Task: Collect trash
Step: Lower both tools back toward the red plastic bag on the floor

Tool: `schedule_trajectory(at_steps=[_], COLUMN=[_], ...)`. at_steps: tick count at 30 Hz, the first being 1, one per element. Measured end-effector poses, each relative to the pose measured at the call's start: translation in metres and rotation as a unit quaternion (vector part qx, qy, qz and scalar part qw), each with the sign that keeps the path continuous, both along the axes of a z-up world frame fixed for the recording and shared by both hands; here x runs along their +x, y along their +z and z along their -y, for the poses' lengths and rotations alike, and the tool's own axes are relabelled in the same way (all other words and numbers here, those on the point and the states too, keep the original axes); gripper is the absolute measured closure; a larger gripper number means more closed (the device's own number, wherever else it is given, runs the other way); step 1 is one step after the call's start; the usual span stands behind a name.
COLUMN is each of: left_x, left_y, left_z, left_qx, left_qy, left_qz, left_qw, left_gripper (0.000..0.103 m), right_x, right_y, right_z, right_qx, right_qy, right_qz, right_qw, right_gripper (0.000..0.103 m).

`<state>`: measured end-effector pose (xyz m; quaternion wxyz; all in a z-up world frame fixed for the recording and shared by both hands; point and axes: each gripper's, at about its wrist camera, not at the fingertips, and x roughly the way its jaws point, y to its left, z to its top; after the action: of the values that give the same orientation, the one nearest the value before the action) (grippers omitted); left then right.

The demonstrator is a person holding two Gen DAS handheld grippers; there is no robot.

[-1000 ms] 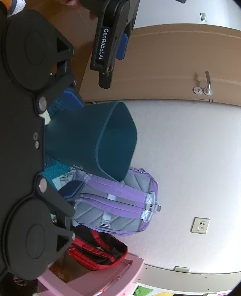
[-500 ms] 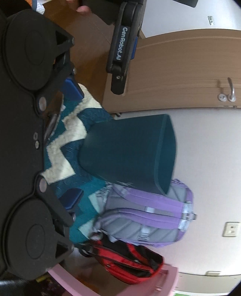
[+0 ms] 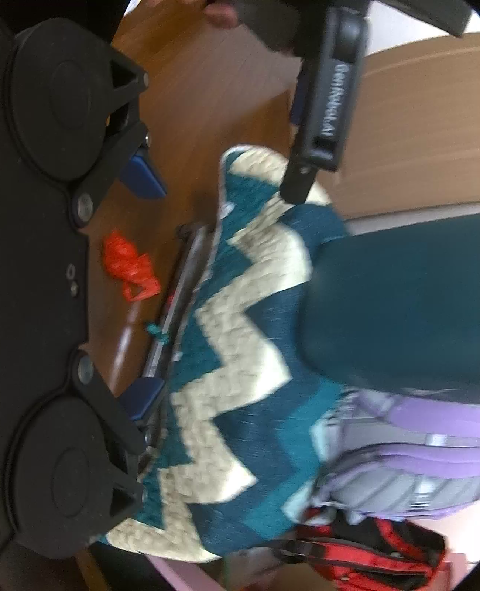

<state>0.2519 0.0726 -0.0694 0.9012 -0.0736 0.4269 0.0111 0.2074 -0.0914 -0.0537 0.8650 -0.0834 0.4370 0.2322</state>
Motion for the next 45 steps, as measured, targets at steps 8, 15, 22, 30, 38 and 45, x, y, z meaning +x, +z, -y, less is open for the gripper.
schedule_trajectory(at_steps=[8,15,22,30,38,45], left_x=[0.022,0.047,0.058,0.075,0.082,0.081], left_y=[-0.085,-0.163,-0.239,-0.319,-0.369,-0.401], left_z=[-0.001,0.008,0.002,-0.013,0.008,0.01], left_qx=[0.001,0.018,0.011,-0.007,0.02,0.021], left_qy=[0.027,0.044,0.067,0.074,-0.003,-0.016], left_qz=[-0.05,-0.105,-0.166,-0.226,-0.241,-0.254], left_qw=[0.9984,0.9933,0.9838,0.9714,0.9702,0.967], left_gripper=[0.0,0.0,0.0,0.0,0.0,0.001], right_x=[-0.003,-0.014,-0.014,-0.026,-0.044,-0.052], right_y=[-0.095,-0.167,-0.24,-0.307,-0.347,-0.379], right_z=[-0.008,-0.017,-0.024,-0.032,-0.034,-0.046], right_qx=[-0.045,-0.074,-0.093,-0.08,-0.084,-0.1], right_qy=[0.022,0.082,0.097,0.144,0.177,0.189], right_qz=[-0.051,-0.119,-0.217,-0.326,-0.382,-0.404], right_qw=[0.997,0.987,0.967,0.931,0.903,0.89], right_gripper=[0.003,0.007,0.015,0.017,0.025,0.027])
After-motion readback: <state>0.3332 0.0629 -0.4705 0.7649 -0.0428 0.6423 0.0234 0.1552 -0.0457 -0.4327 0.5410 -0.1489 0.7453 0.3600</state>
